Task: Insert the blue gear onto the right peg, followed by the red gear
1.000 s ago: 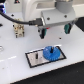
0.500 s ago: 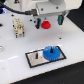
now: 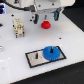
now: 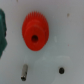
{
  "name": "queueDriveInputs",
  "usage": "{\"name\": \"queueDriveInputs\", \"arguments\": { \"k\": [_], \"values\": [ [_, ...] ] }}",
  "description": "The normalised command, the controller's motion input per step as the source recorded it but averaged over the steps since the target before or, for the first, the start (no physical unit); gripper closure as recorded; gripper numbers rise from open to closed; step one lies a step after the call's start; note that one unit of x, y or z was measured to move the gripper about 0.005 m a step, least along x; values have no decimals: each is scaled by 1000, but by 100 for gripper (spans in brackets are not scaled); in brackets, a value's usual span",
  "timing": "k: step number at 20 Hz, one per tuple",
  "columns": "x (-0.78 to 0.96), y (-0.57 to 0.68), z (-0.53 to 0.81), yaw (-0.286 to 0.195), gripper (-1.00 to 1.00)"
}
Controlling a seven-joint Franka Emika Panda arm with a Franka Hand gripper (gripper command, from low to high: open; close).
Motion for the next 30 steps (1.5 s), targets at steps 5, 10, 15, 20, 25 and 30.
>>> {"name": "queueDriveInputs", "arguments": {
  "k": [5,10,15,20,25,30],
  "values": [
    [-315,199,-280,0,-100],
    [-155,150,-297,0,-100],
    [-179,201,-302,0,-100],
    [-264,84,-296,0,-100],
    [-300,70,-306,0,-100],
    [-301,75,-248,0,100]
  ]
}}
